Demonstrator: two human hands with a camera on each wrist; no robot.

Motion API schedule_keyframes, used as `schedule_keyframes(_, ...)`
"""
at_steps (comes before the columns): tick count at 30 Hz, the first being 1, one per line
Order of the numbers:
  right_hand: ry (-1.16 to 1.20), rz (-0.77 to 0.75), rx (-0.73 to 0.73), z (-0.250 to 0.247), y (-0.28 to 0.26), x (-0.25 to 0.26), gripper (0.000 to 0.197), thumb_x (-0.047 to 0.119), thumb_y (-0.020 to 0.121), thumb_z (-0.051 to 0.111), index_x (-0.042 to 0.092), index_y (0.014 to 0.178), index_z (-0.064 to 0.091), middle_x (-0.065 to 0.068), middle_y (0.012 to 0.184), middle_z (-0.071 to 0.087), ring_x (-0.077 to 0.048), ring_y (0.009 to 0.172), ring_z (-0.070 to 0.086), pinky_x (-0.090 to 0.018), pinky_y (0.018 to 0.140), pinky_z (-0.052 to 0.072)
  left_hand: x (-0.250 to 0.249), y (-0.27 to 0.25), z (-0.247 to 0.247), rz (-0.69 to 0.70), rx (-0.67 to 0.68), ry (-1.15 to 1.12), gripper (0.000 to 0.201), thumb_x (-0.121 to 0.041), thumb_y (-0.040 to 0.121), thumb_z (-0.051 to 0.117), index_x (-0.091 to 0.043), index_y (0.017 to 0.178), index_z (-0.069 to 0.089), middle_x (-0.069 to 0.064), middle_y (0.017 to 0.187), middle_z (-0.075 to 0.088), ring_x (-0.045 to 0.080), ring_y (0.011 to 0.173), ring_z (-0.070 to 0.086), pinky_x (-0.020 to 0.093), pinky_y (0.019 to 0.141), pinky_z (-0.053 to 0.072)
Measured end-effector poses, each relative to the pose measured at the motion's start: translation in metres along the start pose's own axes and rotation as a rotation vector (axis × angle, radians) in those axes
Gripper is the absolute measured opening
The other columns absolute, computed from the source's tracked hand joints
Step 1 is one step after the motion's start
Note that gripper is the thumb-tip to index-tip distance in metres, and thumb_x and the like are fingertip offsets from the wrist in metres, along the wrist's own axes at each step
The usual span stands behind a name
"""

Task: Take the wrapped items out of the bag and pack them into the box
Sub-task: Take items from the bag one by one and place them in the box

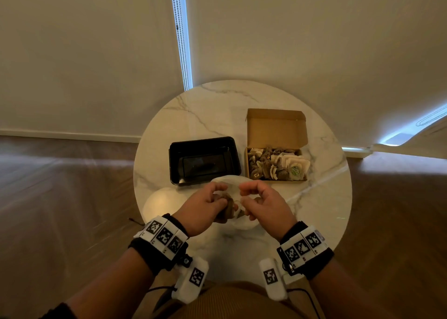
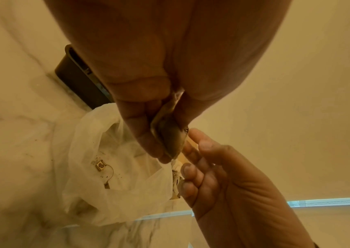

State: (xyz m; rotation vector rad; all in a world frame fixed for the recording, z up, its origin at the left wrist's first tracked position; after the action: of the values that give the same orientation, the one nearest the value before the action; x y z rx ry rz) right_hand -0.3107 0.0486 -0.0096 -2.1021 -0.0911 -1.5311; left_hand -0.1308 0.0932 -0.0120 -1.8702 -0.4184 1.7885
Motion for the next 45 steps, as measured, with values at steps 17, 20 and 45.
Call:
schedule_keyframes(17,0.175,0.044,0.205,0.018,0.010,0.001,0.018,0.002,0.100,0.057,0.007,0.112,0.069,-0.013,0.086,0.075,-0.021,0.077,0.073,-0.032,0.071,0.061,-0.011,-0.002,-0.009,0.017,-0.018,-0.054,0.020,-0.011,0.107,0.048,-0.016,0.126,0.050,0.011,0.086,0.073,0.027,0.074,0.069,0.037,0.066,0.054)
schedule_keyframes(20,0.160,0.047,0.091,0.012,0.014,0.000,0.015,-0.001,0.098,0.059,0.009,0.102,0.070,-0.005,0.082,0.075,-0.020,0.076,0.073,-0.031,0.070,0.061,-0.013,-0.004,-0.008,0.002,-0.017,-0.012,0.027,-0.010,0.104,0.056,-0.018,0.128,0.048,0.012,0.103,0.071,0.024,0.083,0.076,0.034,0.074,0.061)
schedule_keyframes(45,0.211,0.076,0.012,-0.009,0.003,-0.008,0.014,0.015,0.097,0.068,0.010,0.109,0.073,-0.005,0.090,0.077,-0.017,0.078,0.072,-0.037,0.070,0.063,-0.018,0.024,0.009,0.091,-0.201,0.057,0.016,-0.008,0.089,0.076,-0.013,0.104,0.071,0.009,0.093,0.075,0.006,0.074,0.070,0.016,0.066,0.056)
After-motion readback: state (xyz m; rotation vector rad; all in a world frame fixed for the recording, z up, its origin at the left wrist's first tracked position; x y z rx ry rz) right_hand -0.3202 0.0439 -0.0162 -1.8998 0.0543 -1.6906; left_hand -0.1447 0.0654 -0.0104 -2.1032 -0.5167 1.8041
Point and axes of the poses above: each hand's wrist, its own y-axis towards the middle knuckle, its own z-axis out of the palm, x = y × z, the point moved 4 cm from there along y, towards the middle knuckle
